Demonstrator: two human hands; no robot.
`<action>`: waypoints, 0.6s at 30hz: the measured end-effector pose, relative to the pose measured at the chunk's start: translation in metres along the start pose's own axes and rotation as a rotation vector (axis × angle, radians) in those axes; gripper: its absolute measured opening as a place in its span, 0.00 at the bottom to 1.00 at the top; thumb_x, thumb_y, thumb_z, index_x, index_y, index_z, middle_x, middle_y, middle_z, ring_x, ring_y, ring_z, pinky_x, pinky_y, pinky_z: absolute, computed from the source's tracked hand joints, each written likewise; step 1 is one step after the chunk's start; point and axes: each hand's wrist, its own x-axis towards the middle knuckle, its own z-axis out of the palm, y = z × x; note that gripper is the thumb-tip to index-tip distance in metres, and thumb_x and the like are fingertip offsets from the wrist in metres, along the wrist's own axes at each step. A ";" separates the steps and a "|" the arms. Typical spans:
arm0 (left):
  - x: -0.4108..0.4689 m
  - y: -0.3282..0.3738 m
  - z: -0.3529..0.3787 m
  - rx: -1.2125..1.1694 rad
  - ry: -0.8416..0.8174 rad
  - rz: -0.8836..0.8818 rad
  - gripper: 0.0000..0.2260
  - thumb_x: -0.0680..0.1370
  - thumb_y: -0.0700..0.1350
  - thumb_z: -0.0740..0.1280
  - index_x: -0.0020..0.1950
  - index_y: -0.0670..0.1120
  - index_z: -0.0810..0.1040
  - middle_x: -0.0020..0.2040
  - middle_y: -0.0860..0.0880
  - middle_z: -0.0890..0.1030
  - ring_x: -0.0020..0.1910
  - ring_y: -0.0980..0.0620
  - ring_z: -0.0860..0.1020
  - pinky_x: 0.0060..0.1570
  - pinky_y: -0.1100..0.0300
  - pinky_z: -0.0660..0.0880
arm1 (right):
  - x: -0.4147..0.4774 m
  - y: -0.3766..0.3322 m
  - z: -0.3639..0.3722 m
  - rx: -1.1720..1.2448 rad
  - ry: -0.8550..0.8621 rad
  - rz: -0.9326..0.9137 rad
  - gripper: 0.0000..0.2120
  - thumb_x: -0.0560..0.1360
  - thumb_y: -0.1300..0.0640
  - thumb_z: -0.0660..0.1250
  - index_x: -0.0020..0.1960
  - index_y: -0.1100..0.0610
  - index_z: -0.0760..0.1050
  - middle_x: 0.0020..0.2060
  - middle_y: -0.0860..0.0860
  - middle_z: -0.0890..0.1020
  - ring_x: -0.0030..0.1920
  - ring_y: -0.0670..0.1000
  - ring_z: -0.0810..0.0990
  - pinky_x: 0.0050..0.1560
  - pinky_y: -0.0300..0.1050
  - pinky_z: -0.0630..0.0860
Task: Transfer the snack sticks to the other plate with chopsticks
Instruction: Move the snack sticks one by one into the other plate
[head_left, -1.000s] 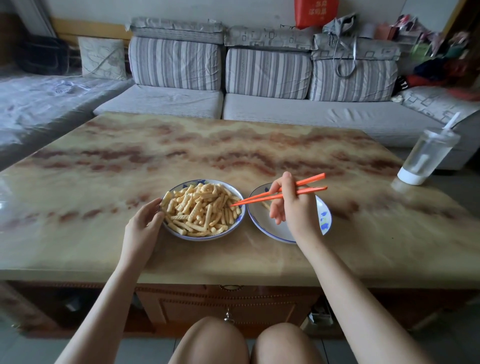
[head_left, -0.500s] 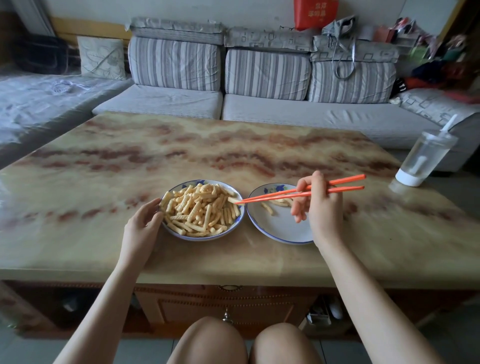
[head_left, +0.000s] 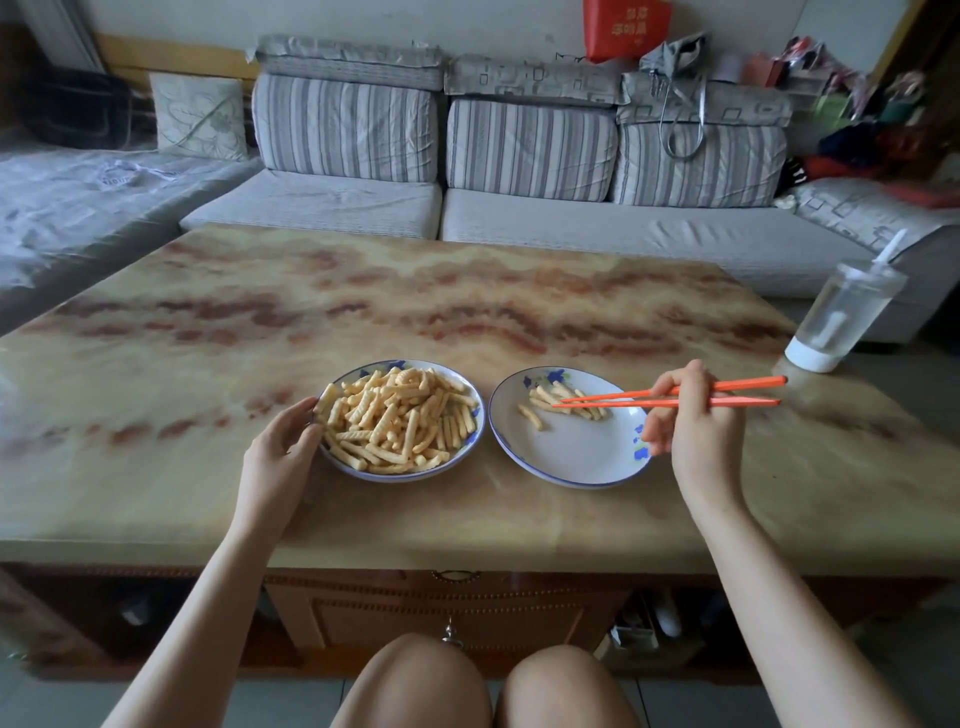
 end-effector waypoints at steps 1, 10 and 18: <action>0.000 -0.001 0.000 -0.003 -0.001 0.000 0.16 0.78 0.39 0.63 0.65 0.46 0.77 0.60 0.49 0.80 0.57 0.56 0.75 0.55 0.63 0.68 | -0.001 0.001 -0.001 -0.002 0.000 0.003 0.20 0.82 0.54 0.52 0.37 0.60 0.72 0.19 0.54 0.72 0.20 0.52 0.71 0.21 0.38 0.68; -0.001 0.000 0.000 -0.016 -0.004 -0.002 0.15 0.78 0.39 0.63 0.65 0.46 0.77 0.59 0.50 0.80 0.56 0.57 0.75 0.55 0.64 0.67 | -0.010 -0.015 0.013 0.077 -0.050 -0.040 0.20 0.83 0.55 0.51 0.36 0.61 0.71 0.19 0.56 0.72 0.18 0.53 0.68 0.21 0.37 0.64; 0.000 -0.001 0.001 -0.016 0.000 -0.005 0.15 0.78 0.39 0.63 0.64 0.47 0.77 0.59 0.50 0.80 0.57 0.56 0.75 0.55 0.63 0.68 | -0.027 -0.022 0.049 0.118 -0.305 -0.051 0.21 0.79 0.48 0.52 0.35 0.59 0.72 0.16 0.53 0.71 0.15 0.49 0.66 0.19 0.34 0.62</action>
